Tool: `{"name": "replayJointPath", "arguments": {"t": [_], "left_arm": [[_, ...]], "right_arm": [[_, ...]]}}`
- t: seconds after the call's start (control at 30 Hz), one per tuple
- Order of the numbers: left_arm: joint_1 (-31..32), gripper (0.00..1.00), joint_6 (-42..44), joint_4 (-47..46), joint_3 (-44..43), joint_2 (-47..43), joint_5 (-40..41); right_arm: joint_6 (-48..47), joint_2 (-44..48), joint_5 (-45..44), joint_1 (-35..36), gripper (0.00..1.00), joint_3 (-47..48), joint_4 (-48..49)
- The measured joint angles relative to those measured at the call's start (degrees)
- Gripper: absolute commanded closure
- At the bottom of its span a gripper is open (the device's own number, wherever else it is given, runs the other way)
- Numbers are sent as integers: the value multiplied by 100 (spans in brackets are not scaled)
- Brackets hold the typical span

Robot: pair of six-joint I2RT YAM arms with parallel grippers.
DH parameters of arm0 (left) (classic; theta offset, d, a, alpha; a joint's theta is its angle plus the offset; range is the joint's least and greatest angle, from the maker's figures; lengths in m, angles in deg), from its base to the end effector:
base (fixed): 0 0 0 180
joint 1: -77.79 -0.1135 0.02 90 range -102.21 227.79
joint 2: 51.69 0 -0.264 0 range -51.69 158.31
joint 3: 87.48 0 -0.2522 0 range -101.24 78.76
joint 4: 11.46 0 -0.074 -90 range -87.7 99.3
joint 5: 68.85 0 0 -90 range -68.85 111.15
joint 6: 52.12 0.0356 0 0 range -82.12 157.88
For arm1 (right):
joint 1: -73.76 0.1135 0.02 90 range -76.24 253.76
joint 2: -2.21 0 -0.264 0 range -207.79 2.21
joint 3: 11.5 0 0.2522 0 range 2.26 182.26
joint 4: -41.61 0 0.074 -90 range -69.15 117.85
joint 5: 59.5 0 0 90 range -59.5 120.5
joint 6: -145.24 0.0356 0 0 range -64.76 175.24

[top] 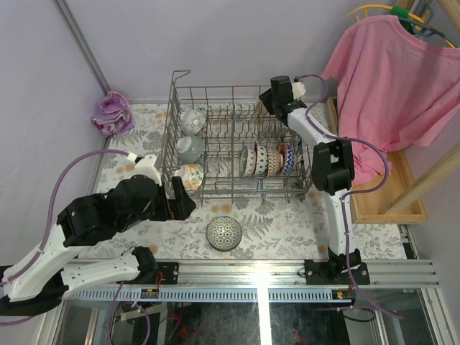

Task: Load the bowls into the dish rack
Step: Adjust the bowl in the dish rack.

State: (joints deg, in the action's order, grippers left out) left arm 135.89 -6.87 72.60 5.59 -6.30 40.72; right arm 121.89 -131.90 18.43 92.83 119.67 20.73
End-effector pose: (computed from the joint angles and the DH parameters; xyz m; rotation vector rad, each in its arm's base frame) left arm 0.0644 -0.0808 0.3960 0.0947 2.3202 -0.5471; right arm 0.5271 0.1743 0.2462 0.9575 1.8213 0.7508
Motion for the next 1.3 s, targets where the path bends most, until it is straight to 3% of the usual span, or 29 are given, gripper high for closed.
{"name": "replayJointPath", "arguments": {"t": [0.17, 0.4, 0.57, 0.83, 1.07, 1.3], "left_arm": [[0, 0, 0, 4, -50, 92, 2], [0, 0, 0, 7, -160, 214, 0], [0, 0, 0, 4, -186, 234, 2], [0, 0, 2, 2, -192, 326, 0], [0, 0, 2, 0, -214, 389, 0], [0, 0, 2, 0, -214, 417, 2]], "right_arm": [[2, 0, -101, -9, 68, 2, -118], [76, 0, -98, -39, 93, -9, -2], [103, 22, -63, -48, 100, -105, 76], [131, 155, -33, -105, 100, -409, 356], [168, 170, 83, -153, 82, -422, 356], [195, 170, 87, -229, 78, -380, 269]]}}
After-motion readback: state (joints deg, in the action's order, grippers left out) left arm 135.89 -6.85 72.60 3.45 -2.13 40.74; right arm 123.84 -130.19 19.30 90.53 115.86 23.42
